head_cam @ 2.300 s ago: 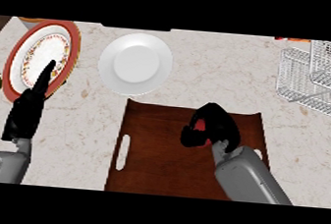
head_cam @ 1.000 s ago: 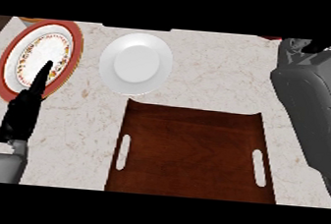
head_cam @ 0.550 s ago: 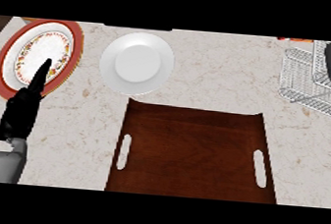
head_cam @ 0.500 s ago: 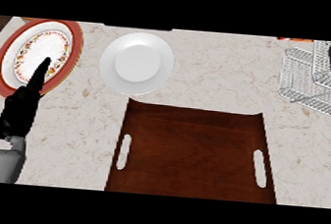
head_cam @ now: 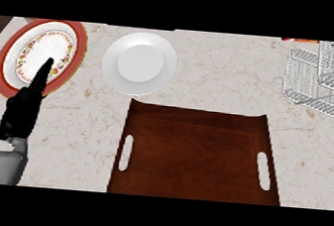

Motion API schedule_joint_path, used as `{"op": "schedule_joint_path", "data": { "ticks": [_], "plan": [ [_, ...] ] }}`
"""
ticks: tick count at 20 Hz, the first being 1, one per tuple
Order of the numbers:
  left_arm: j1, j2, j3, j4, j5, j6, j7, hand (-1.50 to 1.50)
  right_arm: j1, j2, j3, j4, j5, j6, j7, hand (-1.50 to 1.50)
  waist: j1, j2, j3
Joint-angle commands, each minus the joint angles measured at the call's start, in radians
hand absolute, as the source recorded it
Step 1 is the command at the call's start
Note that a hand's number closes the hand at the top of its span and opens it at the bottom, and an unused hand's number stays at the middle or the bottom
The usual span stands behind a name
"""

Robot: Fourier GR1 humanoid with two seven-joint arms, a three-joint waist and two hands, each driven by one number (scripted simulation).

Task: Pick the tomato from the tray and place it in the tiered basket

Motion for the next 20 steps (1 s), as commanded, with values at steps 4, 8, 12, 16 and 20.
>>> {"op": "schedule_joint_path", "data": {
  "ticks": [4,8,12,16,20],
  "plan": [
    [-0.016,-0.006,-0.007,-0.03,-0.016,-0.007,0.028,0.0,-0.046,-0.102,-0.06,0.25,0.054,-0.079,-0.165,1.5,0.01,0.002,0.001],
    [-0.006,-0.024,-0.013,-0.035,-0.026,-0.004,0.035,0.0,-0.025,-0.128,-0.094,0.266,0.012,-0.046,-0.282,1.5,0.0,-0.002,0.001],
    [0.024,-0.049,-0.032,-0.047,-0.049,0.014,0.021,0.0,-0.016,-0.148,-0.144,0.33,-0.041,-0.02,-0.387,1.5,0.002,-0.001,0.001],
    [-0.047,-0.013,0.024,0.046,-0.025,-0.018,-0.006,0.0,0.021,-0.105,-0.18,0.36,-0.07,-0.062,-0.412,1.5,-0.005,0.0,0.0],
    [-0.031,-0.009,0.037,0.007,-0.01,-0.019,0.011,0.0,0.018,-0.107,-0.286,0.461,-0.171,-0.025,-0.416,1.5,0.003,0.003,0.001]
  ]
}}
